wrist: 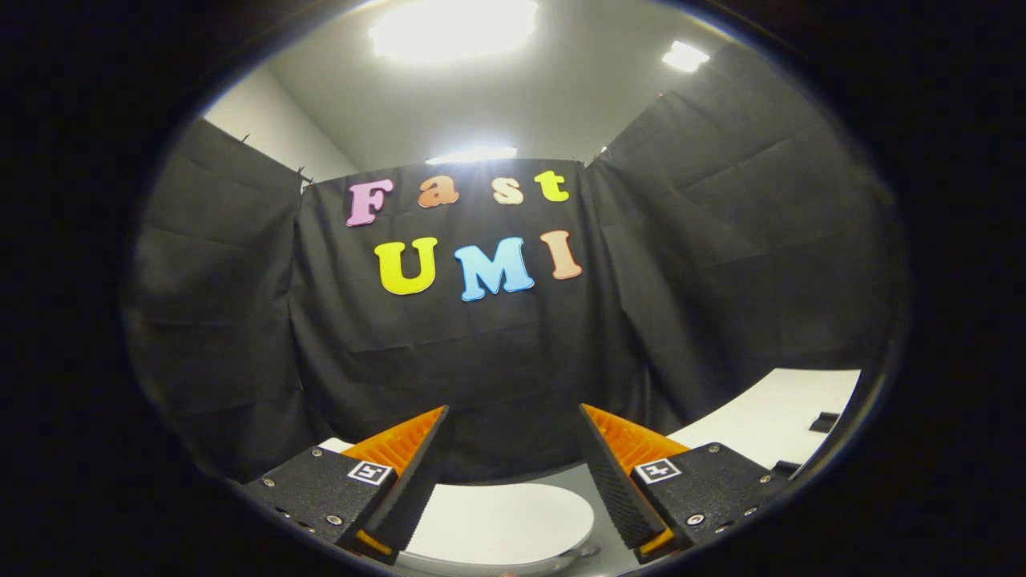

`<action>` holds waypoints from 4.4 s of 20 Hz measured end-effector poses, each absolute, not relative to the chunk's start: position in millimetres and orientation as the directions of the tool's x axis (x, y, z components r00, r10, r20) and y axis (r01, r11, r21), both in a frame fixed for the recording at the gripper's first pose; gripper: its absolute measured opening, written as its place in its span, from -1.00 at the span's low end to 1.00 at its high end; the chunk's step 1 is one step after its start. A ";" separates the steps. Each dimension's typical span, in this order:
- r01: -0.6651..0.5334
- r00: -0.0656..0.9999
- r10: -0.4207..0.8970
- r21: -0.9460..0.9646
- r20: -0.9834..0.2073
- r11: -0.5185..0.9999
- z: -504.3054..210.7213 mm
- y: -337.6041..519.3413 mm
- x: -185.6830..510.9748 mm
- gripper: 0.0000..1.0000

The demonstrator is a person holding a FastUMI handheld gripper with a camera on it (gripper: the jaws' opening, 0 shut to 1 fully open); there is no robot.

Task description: Open the toilet lid.

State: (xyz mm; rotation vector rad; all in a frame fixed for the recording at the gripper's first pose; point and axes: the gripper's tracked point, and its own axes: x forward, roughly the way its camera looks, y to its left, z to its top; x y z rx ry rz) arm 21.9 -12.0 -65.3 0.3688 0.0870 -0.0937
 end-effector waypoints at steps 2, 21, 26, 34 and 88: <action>0.110 0.990 -0.066 0.383 -0.127 0.917 -79.6 -10.2 26.6 0.89; 0.312 0.877 -0.016 0.544 -0.481 0.779 -264.8 -18.9 27.3 0.92; 0.380 0.809 -0.032 0.481 -0.587 0.790 -329.9 -24.6 12.1 0.91; 0.475 0.742 0.022 0.548 -0.670 0.688 -402.2 -17.7 -17.1 0.89; 0.388 0.784 0.162 0.677 -0.599 0.625 -498.5 7.5 10.0 -0.97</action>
